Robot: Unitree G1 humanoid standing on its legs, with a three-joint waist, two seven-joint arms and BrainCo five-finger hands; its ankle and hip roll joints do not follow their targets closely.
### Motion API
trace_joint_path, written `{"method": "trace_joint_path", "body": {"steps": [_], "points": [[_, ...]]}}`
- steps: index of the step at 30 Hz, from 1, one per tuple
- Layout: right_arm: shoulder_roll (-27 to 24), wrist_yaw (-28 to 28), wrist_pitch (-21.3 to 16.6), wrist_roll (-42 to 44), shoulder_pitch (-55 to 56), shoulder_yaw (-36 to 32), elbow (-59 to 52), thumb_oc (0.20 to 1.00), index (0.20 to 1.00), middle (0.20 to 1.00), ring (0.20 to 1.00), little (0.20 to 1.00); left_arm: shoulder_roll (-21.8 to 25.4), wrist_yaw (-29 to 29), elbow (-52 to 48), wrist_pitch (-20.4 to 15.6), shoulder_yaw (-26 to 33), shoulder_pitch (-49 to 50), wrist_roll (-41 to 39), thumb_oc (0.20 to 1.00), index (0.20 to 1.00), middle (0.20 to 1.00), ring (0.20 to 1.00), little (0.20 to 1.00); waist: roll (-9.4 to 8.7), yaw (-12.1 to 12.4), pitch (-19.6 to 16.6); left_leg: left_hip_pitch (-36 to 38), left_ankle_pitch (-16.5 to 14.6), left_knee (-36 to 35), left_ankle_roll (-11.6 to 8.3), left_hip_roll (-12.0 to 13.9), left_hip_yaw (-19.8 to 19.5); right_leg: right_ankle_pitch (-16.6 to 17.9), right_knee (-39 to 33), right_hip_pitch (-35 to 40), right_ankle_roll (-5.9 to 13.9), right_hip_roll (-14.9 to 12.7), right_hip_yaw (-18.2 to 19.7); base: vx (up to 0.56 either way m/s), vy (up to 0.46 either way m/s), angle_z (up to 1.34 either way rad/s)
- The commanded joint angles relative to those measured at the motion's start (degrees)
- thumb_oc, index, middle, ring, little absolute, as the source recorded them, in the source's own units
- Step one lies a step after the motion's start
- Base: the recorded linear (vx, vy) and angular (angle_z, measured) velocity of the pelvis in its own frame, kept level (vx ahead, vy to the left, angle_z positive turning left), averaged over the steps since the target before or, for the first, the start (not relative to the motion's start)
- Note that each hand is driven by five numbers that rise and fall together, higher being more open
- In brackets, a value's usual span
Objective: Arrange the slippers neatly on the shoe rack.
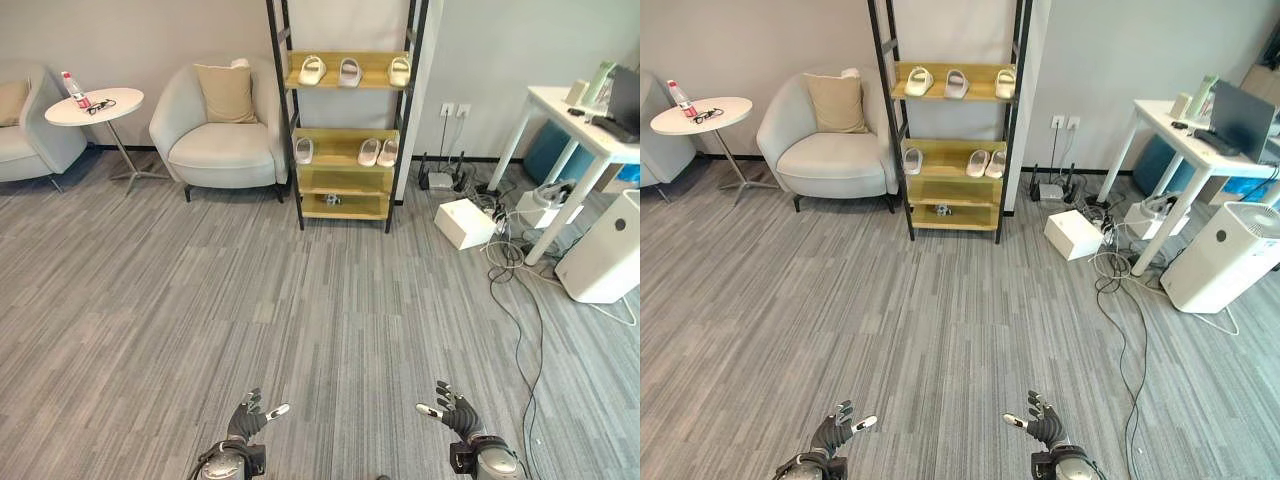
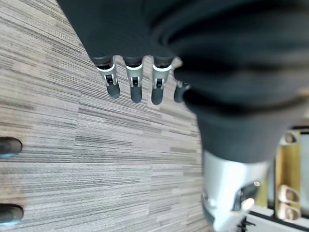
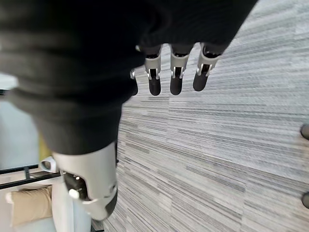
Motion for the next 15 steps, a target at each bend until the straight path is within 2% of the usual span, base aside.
{"method": "trace_joint_path", "body": {"steps": [1,15], "points": [[-0.6,-0.5,-1.7,-0.3,-2.7,1.4,-1.2,1.000,1.000,1.000,1.000,1.000,1.0,0.0,-0.9,-1.3,-0.8,-2.9,0.2,1.000,1.000,1.000,1.000,1.000,-1.42,0.8,-0.6,0.1,-0.6,-0.4,-5.30,4.1,-0.6,-3.6,0.0,2.0,8.20,-5.6,0.0,-0.02,0.025,0.14],[-0.1,-0.3,-1.1,0.0,-1.4,1.2,-1.7,1.000,1.000,1.000,1.000,1.000,1.1,0.0,-2.3,-0.5,-0.5,-2.5,-0.4,1.000,1.000,1.000,1.000,1.000,-1.40,0.4,-0.9,1.1,-1.2,-0.4,-5.08,3.8,-0.1,-3.7,0.0,2.7,8.42,-6.0,0.6,0.00,0.003,0.02]]}}
